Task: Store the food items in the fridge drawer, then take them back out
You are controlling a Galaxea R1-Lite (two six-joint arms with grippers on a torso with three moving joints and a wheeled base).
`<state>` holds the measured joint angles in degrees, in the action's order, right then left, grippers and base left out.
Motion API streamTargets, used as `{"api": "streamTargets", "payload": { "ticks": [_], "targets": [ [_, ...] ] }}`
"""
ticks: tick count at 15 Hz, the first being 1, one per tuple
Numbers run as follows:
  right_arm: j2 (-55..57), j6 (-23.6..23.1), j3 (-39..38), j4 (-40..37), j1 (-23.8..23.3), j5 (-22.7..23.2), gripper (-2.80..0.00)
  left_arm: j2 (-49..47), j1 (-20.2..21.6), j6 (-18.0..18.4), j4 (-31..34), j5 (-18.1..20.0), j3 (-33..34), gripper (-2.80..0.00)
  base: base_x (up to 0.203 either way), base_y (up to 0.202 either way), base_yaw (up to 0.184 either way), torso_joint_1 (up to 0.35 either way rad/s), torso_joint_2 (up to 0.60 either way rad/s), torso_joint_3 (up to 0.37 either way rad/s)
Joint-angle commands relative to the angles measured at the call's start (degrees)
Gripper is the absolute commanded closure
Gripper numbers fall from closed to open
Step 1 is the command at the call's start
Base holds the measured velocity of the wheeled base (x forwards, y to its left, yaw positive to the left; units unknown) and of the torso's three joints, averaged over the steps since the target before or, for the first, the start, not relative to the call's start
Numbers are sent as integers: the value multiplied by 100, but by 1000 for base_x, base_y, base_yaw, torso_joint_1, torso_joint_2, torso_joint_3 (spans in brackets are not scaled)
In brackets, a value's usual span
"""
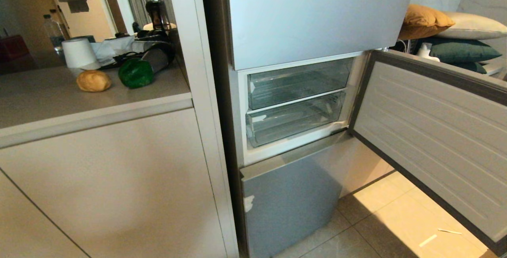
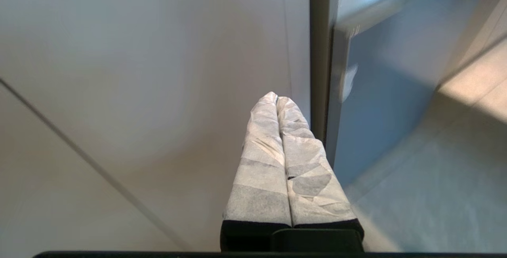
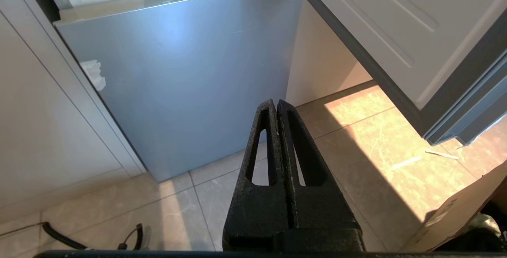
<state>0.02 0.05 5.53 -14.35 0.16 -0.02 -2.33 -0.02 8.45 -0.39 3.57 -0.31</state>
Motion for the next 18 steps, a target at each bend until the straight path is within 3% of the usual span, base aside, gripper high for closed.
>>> {"api": "streamTargets", "payload": {
  "ticks": [1, 3, 5, 8, 13, 15, 18],
  "targets": [
    [2, -130, 0, -7, 2, 41, 0, 233, 2, -338, -104, -158, 92, 0, 0, 0, 0, 0, 0, 0],
    [-2, -397, -9, -7, 2, 20, 0, 242, 2, -616, -102, -261, 92, 0, 0, 0, 0, 0, 0, 0],
    [-2, -198, 101, -7, -6, -61, 0, 242, 2, -616, -111, -264, 92, 0, 0, 0, 0, 0, 0, 0],
    [380, 174, 896, -14, -7, -540, 0, 242, 2, -677, -119, -305, 92, 0, 0, 0, 0, 0, 0, 0],
    [2642, 1331, 1753, 152, -5, -1080, 0, 242, 2, -809, -119, -340, 92, 0, 0, 0, 0, 0, 0, 0],
    [3694, 1768, 1892, 736, -22, -1158, 0, 242, 2, -809, -119, -340, 92, 0, 0, 0, 0, 0, 0, 0],
    [5190, 2021, 2112, 1806, -180, -1210, 0, 242, 2, -809, -119, -340, 92, 0, 0, 0, 0, 0, 0, 0]
  ]
}}
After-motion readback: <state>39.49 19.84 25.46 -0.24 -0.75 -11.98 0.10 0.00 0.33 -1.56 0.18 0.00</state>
